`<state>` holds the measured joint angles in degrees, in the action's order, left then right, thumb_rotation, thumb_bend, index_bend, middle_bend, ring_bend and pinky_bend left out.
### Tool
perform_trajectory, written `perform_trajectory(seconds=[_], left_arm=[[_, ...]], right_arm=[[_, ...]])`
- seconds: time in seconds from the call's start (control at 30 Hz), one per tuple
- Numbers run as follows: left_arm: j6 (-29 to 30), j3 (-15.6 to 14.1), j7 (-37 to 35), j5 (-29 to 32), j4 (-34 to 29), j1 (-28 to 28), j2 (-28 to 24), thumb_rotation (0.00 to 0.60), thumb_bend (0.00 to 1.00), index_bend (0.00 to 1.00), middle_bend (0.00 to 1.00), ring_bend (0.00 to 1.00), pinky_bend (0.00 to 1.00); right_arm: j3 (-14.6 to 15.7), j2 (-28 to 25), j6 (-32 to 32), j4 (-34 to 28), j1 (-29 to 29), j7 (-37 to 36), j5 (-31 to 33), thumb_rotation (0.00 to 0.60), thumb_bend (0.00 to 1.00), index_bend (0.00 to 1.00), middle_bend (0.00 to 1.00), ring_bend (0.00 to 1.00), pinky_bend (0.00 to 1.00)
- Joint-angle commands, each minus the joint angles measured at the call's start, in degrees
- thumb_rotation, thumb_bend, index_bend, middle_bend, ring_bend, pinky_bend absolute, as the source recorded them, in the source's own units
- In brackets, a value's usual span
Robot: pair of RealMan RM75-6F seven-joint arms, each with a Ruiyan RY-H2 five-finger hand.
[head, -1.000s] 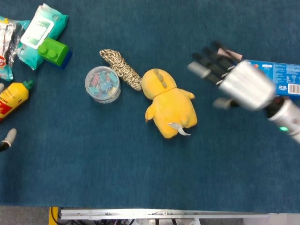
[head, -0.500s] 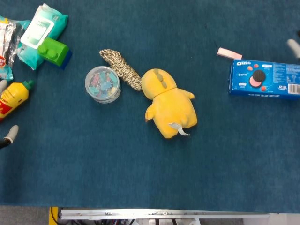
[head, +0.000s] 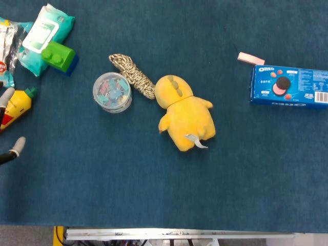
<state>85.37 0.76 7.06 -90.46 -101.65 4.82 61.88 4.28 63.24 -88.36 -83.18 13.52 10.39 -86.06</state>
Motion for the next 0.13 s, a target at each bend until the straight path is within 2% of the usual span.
perform_trajectory(seconds=[0.03, 0.13], left_arm=[[-0.17, -0.01, 0.18, 0.03, -0.09, 0.13, 0.03, 0.6, 0.26, 0.0, 0.0, 0.0, 0.05], [-0.41, 0.01, 0.46, 0.17, -0.27, 0.29, 0.06, 0.6, 0.26, 0.0, 0.0, 0.0, 0.05]], right_arm=[[-0.24, 0.54, 0.03, 0.8, -0.97, -1.04, 0.06, 0.546, 0.0, 0.0, 0.0, 0.0, 0.0], [-0.58, 1.04, 0.45, 1.55, -1.54, -1.59, -0.05, 0.546, 0.0, 0.0, 0.0, 0.0, 0.0]])
